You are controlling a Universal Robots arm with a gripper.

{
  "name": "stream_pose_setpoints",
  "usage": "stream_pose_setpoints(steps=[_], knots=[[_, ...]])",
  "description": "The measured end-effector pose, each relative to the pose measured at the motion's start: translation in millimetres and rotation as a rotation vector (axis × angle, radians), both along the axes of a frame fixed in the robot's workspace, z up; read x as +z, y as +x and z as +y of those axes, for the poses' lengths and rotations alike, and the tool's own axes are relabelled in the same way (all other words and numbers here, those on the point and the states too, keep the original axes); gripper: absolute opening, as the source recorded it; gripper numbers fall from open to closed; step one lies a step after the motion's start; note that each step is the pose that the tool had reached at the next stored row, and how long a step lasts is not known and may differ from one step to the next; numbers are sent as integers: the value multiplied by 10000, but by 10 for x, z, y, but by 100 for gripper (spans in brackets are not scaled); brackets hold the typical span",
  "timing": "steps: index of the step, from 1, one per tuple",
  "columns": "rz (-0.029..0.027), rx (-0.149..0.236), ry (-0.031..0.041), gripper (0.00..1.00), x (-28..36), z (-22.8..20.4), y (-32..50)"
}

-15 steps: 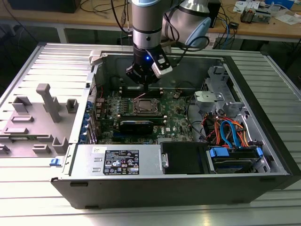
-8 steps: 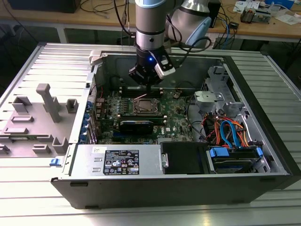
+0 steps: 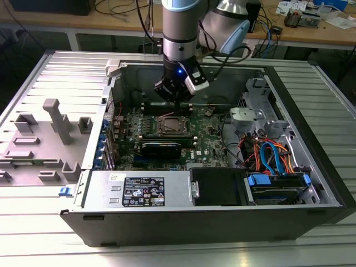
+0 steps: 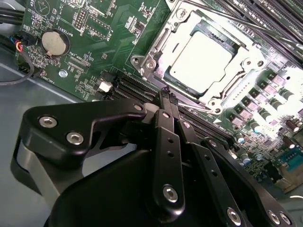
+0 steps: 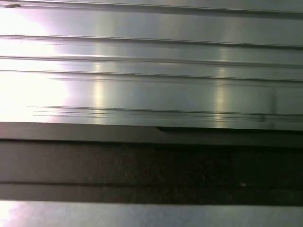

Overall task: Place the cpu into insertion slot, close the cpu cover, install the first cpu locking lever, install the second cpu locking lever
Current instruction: 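Install the first cpu locking lever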

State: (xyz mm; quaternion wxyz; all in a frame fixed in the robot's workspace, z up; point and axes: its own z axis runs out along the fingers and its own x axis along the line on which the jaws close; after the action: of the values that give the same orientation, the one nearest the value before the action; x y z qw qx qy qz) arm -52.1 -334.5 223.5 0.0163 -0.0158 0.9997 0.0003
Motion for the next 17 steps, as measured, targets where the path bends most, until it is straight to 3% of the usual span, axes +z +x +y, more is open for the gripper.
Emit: stream_pose_setpoints(steps=[17], knots=[[1,0,10,11,-128,-1,38]])
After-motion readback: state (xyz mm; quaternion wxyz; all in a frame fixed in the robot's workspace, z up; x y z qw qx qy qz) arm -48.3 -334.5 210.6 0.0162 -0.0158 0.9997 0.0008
